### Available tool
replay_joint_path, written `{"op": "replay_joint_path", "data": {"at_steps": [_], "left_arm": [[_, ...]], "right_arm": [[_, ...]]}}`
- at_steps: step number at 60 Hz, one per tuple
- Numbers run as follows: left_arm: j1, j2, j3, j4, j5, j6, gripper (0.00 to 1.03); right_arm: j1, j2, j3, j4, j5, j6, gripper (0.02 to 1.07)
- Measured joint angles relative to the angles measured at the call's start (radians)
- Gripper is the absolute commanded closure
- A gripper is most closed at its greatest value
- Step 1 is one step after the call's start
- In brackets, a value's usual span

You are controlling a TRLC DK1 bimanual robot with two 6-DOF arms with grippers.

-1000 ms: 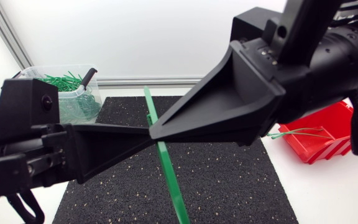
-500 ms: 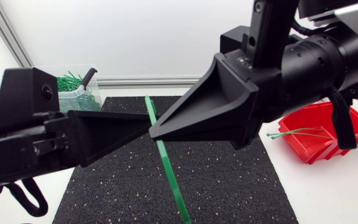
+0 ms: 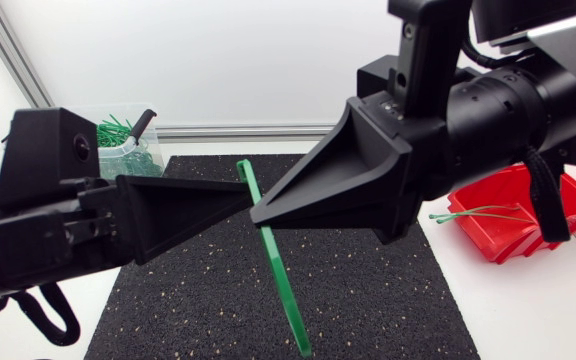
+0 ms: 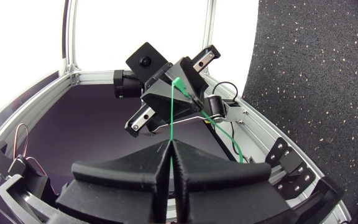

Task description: Take a green cable tie from the red box, thread the tail through the head to close it, then place it in the transparent bin on the left.

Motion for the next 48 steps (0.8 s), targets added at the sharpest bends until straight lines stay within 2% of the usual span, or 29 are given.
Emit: {"op": "replay_joint_path", "data": {"at_steps": [29, 48], "left_arm": [[-0.004, 0.014, 0.006, 0.000, -0.019, 0.000, 0.99], [-0.058, 0.013, 0.006, -0.007, -0.051, 0.005, 0.99]], "right_arm": [[-0.001, -0.019, -0.020, 0.001, -0.002, 0.000, 1.01], [-0.027, -0.019, -0.029, 0.028, -0.003, 0.000, 1.01]]}}
